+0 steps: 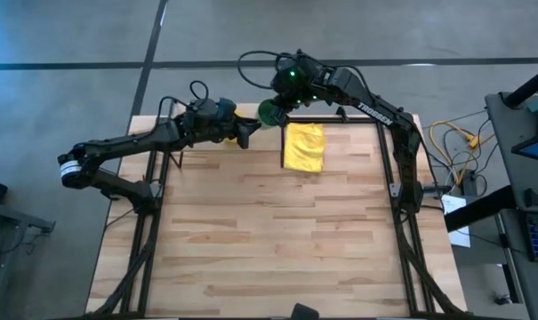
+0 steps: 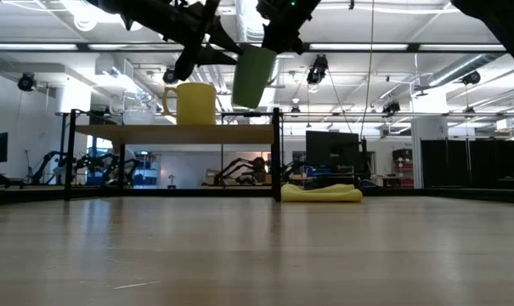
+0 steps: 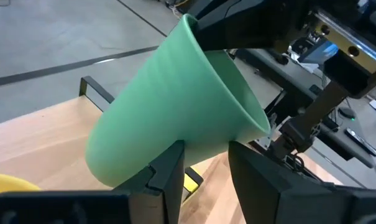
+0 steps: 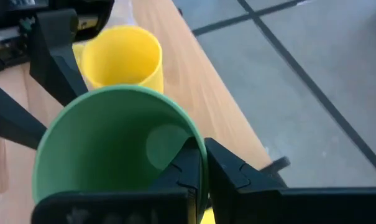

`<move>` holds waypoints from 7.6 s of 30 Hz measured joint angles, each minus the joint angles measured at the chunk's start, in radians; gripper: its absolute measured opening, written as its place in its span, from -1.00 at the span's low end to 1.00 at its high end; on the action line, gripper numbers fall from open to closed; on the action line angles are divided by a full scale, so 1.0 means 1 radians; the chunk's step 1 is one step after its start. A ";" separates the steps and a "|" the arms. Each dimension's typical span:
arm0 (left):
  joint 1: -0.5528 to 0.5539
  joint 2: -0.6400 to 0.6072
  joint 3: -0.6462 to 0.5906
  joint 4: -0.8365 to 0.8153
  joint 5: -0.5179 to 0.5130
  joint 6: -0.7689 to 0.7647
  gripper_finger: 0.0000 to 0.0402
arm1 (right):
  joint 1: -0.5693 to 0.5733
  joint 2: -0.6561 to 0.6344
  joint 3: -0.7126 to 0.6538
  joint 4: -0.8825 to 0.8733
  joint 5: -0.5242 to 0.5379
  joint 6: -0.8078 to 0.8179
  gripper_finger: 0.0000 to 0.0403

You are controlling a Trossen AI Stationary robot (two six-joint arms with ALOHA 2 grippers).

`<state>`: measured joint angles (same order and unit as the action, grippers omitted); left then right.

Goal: Stack small to large cups/mugs on shelf
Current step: Put the green cup on the shelf, then return to Home Position

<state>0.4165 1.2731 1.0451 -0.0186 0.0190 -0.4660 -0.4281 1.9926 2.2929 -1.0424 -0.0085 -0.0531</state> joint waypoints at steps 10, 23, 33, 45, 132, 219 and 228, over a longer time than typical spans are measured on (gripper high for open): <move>-0.001 -0.049 0.002 -0.007 0.006 0.009 -0.45 | -0.014 0.002 -0.007 -0.054 -0.007 0.004 -0.96; 0.000 -0.235 0.002 -0.004 -0.002 0.030 -0.45 | -0.017 0.044 -0.025 -0.048 -0.035 0.001 -0.96; 0.001 -0.314 0.002 -0.007 -0.005 0.063 -0.45 | -0.023 0.082 -0.021 -0.031 -0.040 0.002 -0.96; 0.001 -0.295 0.001 -0.008 -0.005 0.064 -0.45 | -0.022 0.082 -0.023 -0.018 -0.034 0.001 -0.73; 0.001 -1.014 -0.038 -0.558 -0.066 0.245 -0.90 | 0.123 -1.072 -0.659 -0.004 -0.103 0.215 -0.96; 0.001 -1.220 -1.038 0.311 0.185 0.000 -0.90 | 0.123 -1.993 -2.254 1.147 -0.219 0.609 -0.96; 0.001 -1.236 -1.025 0.157 0.186 0.000 -0.90 | 0.123 -1.993 -2.250 1.036 -0.219 0.630 -0.96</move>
<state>0.4177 0.0375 0.0200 0.1383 0.2054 -0.4664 -0.3054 -0.0002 0.0429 -0.0065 -0.2276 0.5766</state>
